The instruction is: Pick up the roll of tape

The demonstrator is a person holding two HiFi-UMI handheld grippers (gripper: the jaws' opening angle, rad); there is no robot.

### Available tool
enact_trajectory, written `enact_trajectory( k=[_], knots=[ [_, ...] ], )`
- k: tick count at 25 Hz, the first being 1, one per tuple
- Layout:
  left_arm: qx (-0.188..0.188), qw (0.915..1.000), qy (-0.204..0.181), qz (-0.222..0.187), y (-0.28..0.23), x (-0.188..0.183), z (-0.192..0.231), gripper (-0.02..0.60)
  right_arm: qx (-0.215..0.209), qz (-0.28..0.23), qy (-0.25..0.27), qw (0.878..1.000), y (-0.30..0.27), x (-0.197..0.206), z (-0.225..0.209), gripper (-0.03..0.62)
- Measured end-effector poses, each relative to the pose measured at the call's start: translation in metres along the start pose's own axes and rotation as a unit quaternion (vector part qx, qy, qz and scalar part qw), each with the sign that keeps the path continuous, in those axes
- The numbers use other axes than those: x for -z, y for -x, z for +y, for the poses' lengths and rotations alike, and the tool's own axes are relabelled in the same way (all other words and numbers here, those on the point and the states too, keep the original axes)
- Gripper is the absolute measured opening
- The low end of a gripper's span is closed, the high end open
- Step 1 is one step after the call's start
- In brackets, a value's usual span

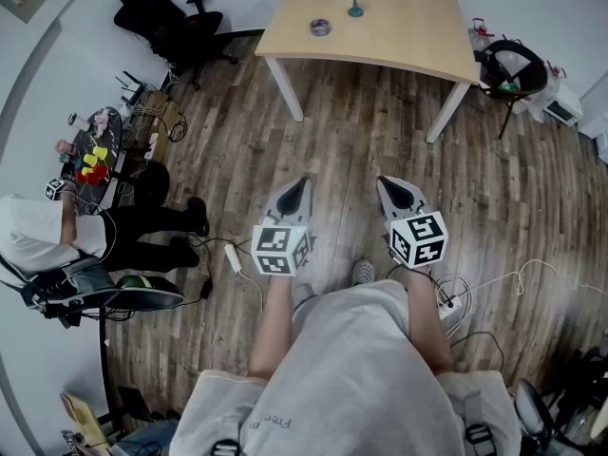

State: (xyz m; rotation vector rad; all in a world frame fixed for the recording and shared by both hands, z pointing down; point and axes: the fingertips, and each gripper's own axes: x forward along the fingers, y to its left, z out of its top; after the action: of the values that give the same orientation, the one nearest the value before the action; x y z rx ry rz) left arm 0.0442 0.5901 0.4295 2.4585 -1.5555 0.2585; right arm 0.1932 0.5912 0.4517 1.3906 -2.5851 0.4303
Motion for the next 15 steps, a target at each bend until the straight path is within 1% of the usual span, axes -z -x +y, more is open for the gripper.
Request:
enact_trajectory(
  k=[4, 8, 15],
  knots=[
    [-0.001, 1.0000, 0.005, 0.002, -0.016, 0.000, -0.016, 0.005, 0.000, 0.005, 0.014, 1.000, 0.001, -0.001, -0.019, 0.002],
    [-0.007, 1.0000, 0.001, 0.006, -0.027, 0.000, -0.024, 0.005, -0.001, 0.003, 0.012, 1.000, -0.002, 0.001, -0.036, 0.002],
    [-0.040, 0.9989, -0.007, 0.023, -0.029, 0.011, -0.012, 0.008, -0.006, 0.005, -0.005, 1.000, -0.013, 0.005, -0.048, 0.006]
  ],
)
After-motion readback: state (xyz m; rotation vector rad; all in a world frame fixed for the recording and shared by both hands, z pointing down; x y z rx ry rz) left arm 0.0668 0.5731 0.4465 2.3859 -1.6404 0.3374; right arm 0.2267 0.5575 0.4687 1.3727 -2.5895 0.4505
